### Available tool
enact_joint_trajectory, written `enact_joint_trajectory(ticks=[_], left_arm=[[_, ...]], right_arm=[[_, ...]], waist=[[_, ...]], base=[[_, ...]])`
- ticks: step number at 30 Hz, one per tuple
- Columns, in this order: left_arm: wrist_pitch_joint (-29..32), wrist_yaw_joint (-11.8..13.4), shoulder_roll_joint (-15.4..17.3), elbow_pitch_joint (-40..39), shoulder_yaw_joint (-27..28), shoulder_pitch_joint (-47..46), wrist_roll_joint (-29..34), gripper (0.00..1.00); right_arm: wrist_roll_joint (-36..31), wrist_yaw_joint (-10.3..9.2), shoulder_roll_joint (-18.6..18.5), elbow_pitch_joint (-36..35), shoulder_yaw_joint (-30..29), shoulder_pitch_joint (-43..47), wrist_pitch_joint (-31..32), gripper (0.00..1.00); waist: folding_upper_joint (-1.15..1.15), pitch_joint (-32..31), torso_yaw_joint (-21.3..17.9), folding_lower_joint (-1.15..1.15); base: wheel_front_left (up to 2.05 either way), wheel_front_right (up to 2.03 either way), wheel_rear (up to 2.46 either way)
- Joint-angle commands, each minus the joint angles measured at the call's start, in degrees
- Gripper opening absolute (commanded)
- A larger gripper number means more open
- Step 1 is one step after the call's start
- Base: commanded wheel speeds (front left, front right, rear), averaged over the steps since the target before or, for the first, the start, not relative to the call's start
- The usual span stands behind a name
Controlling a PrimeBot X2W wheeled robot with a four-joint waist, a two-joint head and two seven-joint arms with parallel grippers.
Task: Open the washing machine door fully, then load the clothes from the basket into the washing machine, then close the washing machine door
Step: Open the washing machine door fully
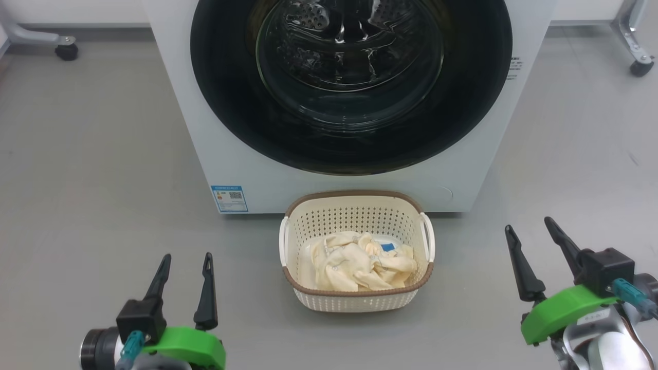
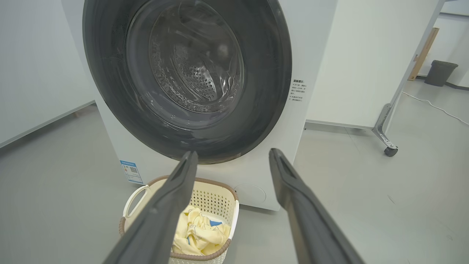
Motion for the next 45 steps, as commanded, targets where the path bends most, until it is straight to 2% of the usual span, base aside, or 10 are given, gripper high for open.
enact_joint_trajectory(ticks=[1,29,45], left_arm=[[-0.81,0.15,1.12,-1.82,1.86,-3.15,-0.14,1.0],[-0.81,0.71,1.37,-2.2,1.37,-4.11,-0.48,1.0],[-0.81,0.38,1.73,-2.6,1.1,-3.51,-0.12,1.0]], right_arm=[[0.4,0.24,-1.03,-1.7,1.06,-2.54,-0.66,1.0],[0.44,0.24,-1.03,-1.18,-0.25,-3.36,-1.06,1.0],[0.43,0.24,-1.03,-0.91,-0.39,-3.21,-1.27,1.0]], waist=[[0.0,0.02,-0.14,0.0],[0.0,1.18,-1.37,0.0],[0.0,1.09,-2.09,0.0]], base=[[1.07,1.07,-2.14],[1.2,1.2,-2.4],[0.3,0.3,-0.6]])
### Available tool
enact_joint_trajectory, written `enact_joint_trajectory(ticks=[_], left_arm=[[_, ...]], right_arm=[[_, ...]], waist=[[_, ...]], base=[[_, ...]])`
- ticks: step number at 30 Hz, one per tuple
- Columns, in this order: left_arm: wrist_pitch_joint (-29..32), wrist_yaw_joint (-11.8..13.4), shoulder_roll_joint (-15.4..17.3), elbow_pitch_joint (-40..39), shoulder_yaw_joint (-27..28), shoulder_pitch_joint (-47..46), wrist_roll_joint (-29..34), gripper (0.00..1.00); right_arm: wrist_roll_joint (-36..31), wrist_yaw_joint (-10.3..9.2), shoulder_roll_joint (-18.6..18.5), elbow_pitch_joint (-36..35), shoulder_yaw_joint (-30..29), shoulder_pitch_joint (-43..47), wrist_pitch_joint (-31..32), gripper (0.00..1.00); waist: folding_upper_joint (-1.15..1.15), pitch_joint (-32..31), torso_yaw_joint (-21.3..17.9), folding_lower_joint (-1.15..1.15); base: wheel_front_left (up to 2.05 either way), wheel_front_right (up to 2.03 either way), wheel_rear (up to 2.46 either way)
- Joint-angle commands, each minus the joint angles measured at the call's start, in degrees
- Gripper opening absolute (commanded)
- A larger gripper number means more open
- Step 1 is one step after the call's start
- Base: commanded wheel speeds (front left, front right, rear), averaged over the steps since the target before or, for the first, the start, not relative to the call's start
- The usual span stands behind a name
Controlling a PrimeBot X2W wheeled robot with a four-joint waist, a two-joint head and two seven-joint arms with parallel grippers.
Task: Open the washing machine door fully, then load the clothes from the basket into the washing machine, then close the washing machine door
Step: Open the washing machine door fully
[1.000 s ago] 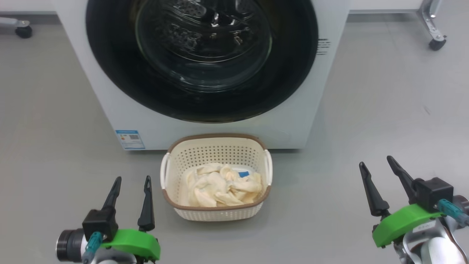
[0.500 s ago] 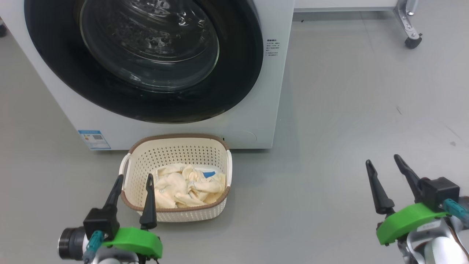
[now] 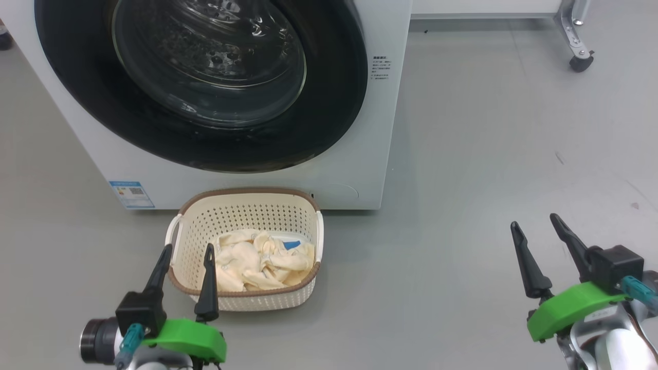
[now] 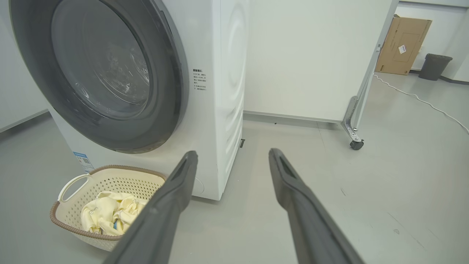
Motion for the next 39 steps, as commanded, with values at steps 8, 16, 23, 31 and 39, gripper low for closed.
enact_joint_trajectory(ticks=[8,16,23,31,39], left_arm=[[-0.81,0.18,1.13,-1.65,1.76,-2.23,0.11,1.0],[-0.81,0.32,1.23,-1.6,1.69,-2.24,0.0,1.0],[-0.81,0.31,1.11,-1.52,1.43,-2.63,-0.15,1.0],[-0.81,0.47,1.16,-2.1,1.18,-3.36,0.01,1.0],[-0.81,0.31,0.8,-3.04,0.61,-5.97,0.37,1.0]], right_arm=[[-0.06,0.25,-0.85,-1.46,1.09,-2.5,-0.73,1.0],[0.1,0.25,-0.85,-1.3,1.06,-2.49,-0.82,1.0],[0.27,0.25,-0.85,-1.35,0.87,-2.87,-0.95,1.0],[0.52,0.25,-0.85,-1.43,0.15,-4.06,-1.06,1.0],[3.05,0.25,-0.85,-0.12,-2.2,-9.17,-1.96,1.0]], waist=[[0.0,0.01,-0.32,0.0],[0.0,0.24,-0.48,0.0],[0.0,0.85,-0.43,0.0],[0.0,2.87,-0.2,0.0],[0.0,7.86,0.48,0.0]], base=[[0.0,0.0,0.0],[0.0,0.0,0.0],[0.0,0.0,0.0],[0.0,0.0,0.0],[0.0,0.0,0.0]])
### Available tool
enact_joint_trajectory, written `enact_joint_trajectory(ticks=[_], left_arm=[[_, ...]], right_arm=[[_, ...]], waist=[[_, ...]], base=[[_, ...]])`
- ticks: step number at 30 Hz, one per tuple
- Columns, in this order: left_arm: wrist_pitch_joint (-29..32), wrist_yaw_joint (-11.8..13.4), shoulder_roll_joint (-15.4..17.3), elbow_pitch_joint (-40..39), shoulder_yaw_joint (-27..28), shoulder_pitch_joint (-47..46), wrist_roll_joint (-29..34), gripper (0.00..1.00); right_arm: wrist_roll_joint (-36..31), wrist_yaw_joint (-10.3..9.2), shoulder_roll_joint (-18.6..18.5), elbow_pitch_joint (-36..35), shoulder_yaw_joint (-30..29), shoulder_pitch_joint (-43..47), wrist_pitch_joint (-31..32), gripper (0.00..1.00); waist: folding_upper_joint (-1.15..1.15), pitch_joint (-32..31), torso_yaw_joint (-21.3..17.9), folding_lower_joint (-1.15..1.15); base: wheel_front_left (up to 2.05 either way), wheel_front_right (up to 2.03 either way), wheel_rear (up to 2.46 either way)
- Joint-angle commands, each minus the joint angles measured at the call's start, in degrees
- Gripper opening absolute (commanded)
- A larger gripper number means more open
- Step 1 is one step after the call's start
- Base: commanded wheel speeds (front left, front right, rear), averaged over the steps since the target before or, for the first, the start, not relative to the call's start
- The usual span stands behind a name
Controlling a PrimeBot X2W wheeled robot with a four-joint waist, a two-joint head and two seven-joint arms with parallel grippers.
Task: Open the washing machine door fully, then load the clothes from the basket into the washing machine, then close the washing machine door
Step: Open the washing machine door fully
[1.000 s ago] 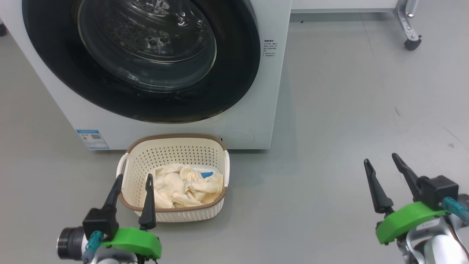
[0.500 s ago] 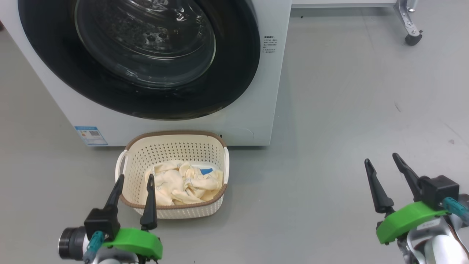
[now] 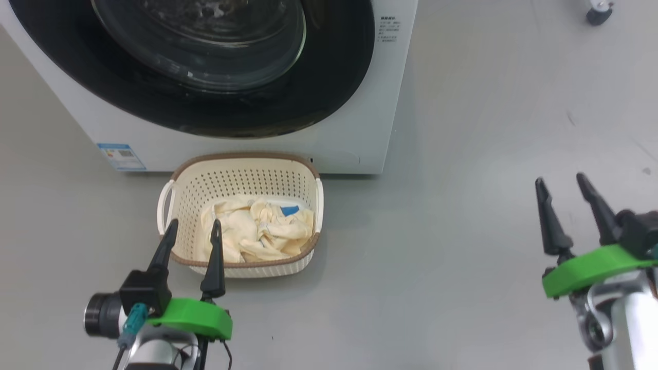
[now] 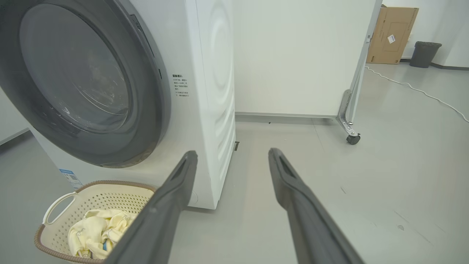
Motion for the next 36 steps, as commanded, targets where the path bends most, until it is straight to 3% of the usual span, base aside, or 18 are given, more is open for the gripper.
enact_joint_trajectory(ticks=[1,8,9,13,14,22,30,36], left_arm=[[-0.81,0.29,0.8,-2.49,1.89,-3.21,0.46,1.0],[-0.81,0.31,0.49,-3.51,1.88,-6.06,1.12,1.0],[-0.81,0.27,0.44,-3.56,1.84,-6.38,1.19,1.0],[-0.81,-0.02,0.03,-3.72,1.67,-7.6,1.16,1.0],[-0.81,-0.11,-0.01,-3.92,1.76,-7.92,1.13,1.0],[-0.81,-0.31,-0.29,-4.79,2.26,-9.31,1.49,1.0],[-0.81,-0.99,-1.25,-4.8,2.09,-10.37,1.13,1.0],[-0.81,-1.23,-1.82,-4.74,1.81,-10.84,1.37,1.0]], right_arm=[[1.04,0.24,-0.85,-1.36,0.52,-4.21,-1.03,1.0],[6.39,0.24,-0.85,2.71,-2.12,-13.25,-2.24,1.0],[8.0,0.24,-0.85,3.55,-2.57,-14.75,-2.38,0.95],[18.43,0.24,-0.85,8.26,-4.15,-20.75,-1.91,0.13],[21.92,0.24,-0.85,9.49,-4.22,-22.32,-1.51,0.0],[42.03,0.24,-0.85,16.6,-3.93,-31.59,3.46,0.0],[64.73,0.24,-0.85,24.93,-6.72,-41.94,17.73,0.0],[73.93,0.24,-0.86,31.56,-9.89,-49.23,28.77,0.0]], waist=[[0.0,2.09,0.43,0.0],[0.0,6.2,1.72,0.0],[0.0,6.74,1.93,0.0],[0.0,8.46,2.88,0.0],[0.0,8.94,3.03,0.0],[0.0,11.81,4.2,0.0],[0.0,13.9,5.58,0.0],[0.0,14.82,6.39,0.0]], base=[[0.0,0.0,0.0],[0.0,0.0,0.0],[0.0,0.0,0.0],[0.0,0.0,0.0],[0.0,0.0,0.0],[0.0,0.0,0.0],[0.0,0.0,0.0],[0.0,0.0,0.0]])
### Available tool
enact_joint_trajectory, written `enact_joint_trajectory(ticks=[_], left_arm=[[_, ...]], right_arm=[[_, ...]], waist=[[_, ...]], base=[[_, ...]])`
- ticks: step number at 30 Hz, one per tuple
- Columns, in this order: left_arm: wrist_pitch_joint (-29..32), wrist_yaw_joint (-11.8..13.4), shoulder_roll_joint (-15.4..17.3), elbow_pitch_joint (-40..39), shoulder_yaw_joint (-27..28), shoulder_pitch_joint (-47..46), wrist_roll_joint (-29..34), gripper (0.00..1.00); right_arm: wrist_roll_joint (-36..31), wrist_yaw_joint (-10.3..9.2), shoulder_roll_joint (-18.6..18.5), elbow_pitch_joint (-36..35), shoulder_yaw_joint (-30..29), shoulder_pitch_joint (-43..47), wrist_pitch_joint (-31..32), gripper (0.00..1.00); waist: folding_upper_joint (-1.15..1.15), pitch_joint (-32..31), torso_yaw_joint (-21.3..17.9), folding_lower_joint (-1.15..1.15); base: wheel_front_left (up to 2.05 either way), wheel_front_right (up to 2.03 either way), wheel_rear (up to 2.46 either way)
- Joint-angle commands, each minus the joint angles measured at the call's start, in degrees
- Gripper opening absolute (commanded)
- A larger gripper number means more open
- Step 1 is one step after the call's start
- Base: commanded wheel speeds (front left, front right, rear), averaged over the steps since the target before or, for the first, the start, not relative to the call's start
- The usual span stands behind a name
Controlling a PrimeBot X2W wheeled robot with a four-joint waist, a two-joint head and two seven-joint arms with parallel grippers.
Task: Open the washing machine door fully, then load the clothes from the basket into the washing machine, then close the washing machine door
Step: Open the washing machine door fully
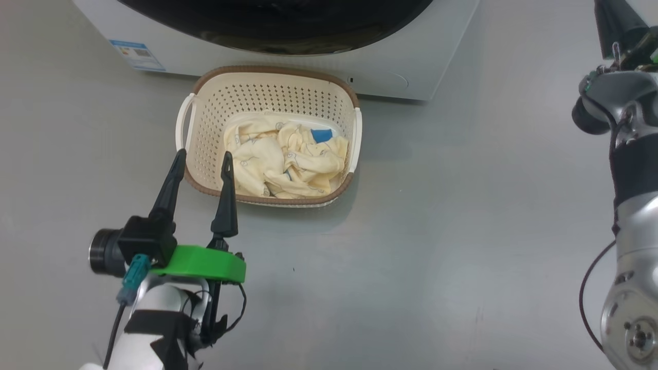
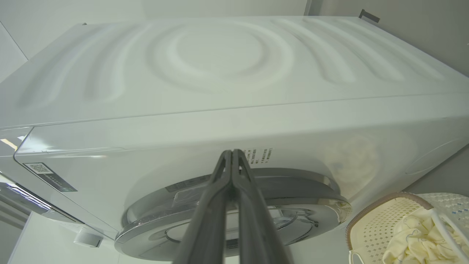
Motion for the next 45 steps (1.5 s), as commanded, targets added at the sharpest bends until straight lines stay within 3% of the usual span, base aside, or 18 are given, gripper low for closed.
enact_joint_trajectory(ticks=[1,7,13,31,45], left_arm=[[-0.38,-0.12,0.62,-1.77,1.85,-1.61,0.49,1.0],[-0.38,-0.94,0.17,-1.69,1.74,-2.43,0.01,1.0],[-0.38,-1.37,-0.24,-1.21,1.0,-3.28,0.14,1.0],[-0.38,-2.4,-0.78,0.4,-3.7,-5.56,0.3,1.0],[-0.38,-1.64,-0.81,0.48,-8.85,-7.36,-1.78,1.0]], right_arm=[[0.73,0.25,-0.13,-1.19,0.55,-3.39,1.24,0.0],[3.32,0.25,-0.75,6.06,-0.11,-10.66,8.67,0.0],[1.51,0.25,-1.55,11.88,1.44,-17.13,11.23,0.0],[-6.71,0.25,-4.01,26.65,6.17,-31.48,9.72,0.0],[-8.36,0.25,-5.08,29.56,5.02,-34.38,7.36,0.0]], waist=[[0.0,0.24,0.18,0.0],[0.0,1.4,1.19,0.0],[0.0,1.89,2.57,0.0],[0.0,3.56,8.13,0.0],[0.0,4.66,11.38,0.0]], base=[[0.0,0.0,0.0],[0.0,0.0,0.0],[0.0,0.0,0.0],[0.0,0.0,0.0],[0.0,0.0,0.0]])
